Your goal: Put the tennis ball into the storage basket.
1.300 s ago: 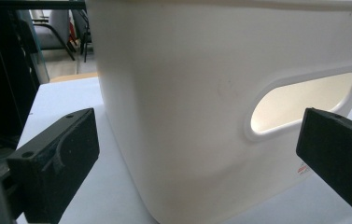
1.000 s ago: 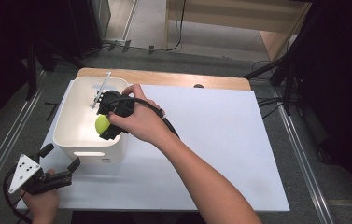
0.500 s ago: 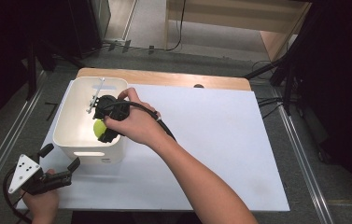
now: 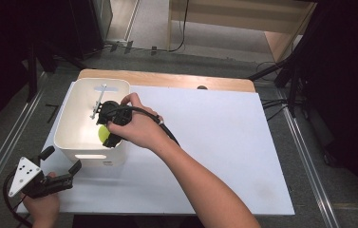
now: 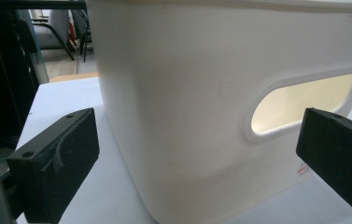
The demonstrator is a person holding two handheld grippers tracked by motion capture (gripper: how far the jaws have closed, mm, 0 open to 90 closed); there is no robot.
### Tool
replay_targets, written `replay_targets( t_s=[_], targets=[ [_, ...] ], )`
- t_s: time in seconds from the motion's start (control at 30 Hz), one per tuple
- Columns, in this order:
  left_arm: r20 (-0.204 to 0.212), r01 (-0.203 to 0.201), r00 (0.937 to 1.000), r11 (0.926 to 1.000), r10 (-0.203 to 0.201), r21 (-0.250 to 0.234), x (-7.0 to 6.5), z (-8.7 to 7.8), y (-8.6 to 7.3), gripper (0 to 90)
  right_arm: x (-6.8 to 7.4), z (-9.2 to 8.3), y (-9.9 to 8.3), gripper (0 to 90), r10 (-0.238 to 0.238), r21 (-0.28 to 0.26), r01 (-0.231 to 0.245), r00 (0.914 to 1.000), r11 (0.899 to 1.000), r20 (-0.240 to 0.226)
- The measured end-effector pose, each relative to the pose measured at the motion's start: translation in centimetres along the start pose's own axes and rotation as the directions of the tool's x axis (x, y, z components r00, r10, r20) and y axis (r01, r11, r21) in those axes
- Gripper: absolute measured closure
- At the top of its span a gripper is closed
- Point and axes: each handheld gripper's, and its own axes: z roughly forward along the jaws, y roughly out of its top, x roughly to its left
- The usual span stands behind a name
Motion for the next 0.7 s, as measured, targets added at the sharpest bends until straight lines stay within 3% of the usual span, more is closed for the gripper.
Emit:
replay_targets(
  t_s=[0.33,0.43,0.7],
  targets=[
    [0.000,0.000,1.0000,1.0000,0.000,0.001,0.0,0.0,0.0,0.0,0.3,0.3,0.0,22.3,0.000,0.038,0.000,1.0000,0.999,0.009],
    [-0.001,0.003,1.0000,1.0000,-0.003,0.000,0.0,0.0,0.0,0.0,0.2,0.0,-0.1,17.5,-0.009,0.026,0.008,0.9997,1.000,0.022],
    [-0.001,0.001,1.0000,1.0000,-0.001,0.001,0.0,0.0,0.0,0.0,0.2,-1.6,-0.7,10.8,0.028,-0.037,-0.026,0.9989,0.999,0.037]
  ],
)
